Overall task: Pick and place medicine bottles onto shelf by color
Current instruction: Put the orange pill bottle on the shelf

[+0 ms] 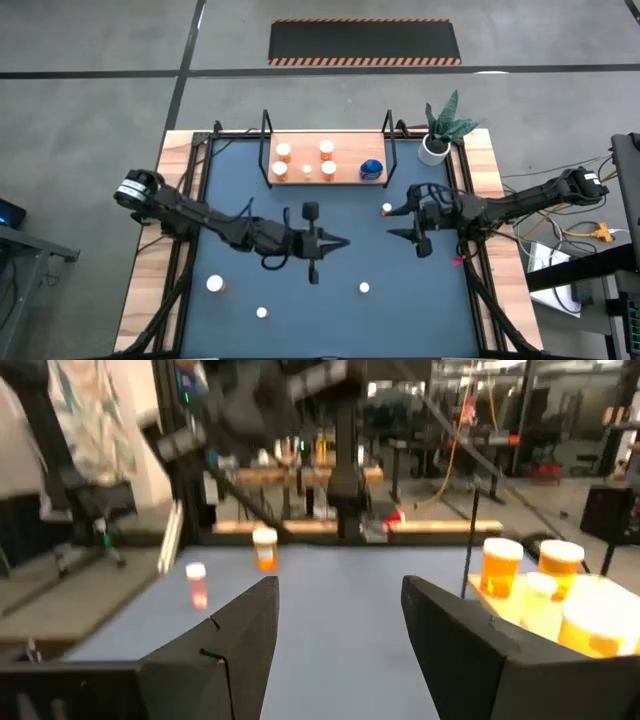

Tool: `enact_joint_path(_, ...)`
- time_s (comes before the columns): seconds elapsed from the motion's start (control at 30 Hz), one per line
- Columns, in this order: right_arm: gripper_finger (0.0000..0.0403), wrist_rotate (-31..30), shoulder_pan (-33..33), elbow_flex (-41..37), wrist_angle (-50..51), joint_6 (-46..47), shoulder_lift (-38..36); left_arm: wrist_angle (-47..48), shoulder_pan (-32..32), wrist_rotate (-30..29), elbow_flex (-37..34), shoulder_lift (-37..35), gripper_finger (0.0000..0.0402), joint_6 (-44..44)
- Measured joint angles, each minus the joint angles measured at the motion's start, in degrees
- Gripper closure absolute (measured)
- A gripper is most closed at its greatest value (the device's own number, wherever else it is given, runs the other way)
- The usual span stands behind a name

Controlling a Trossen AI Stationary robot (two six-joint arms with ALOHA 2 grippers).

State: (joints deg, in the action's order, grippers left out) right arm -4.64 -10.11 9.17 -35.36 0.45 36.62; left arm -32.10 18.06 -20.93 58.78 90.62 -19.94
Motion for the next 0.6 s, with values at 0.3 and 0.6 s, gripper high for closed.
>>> enact_joint_path(0.3, 0.0200, 0.04, -0.02, 0.00, -5.12, 2.60, 1.89, -0.23, 1.34, 0.14, -5.72, -0.62, 0.0401, 1.60)
enact_joint_path(0.6, 0.0200, 0.04, 0.00, 0.00, -8.27, 2.55, 4.99, 0.10, 1.75, 0.94, -5.76, -0.75, 0.0401, 1.55)
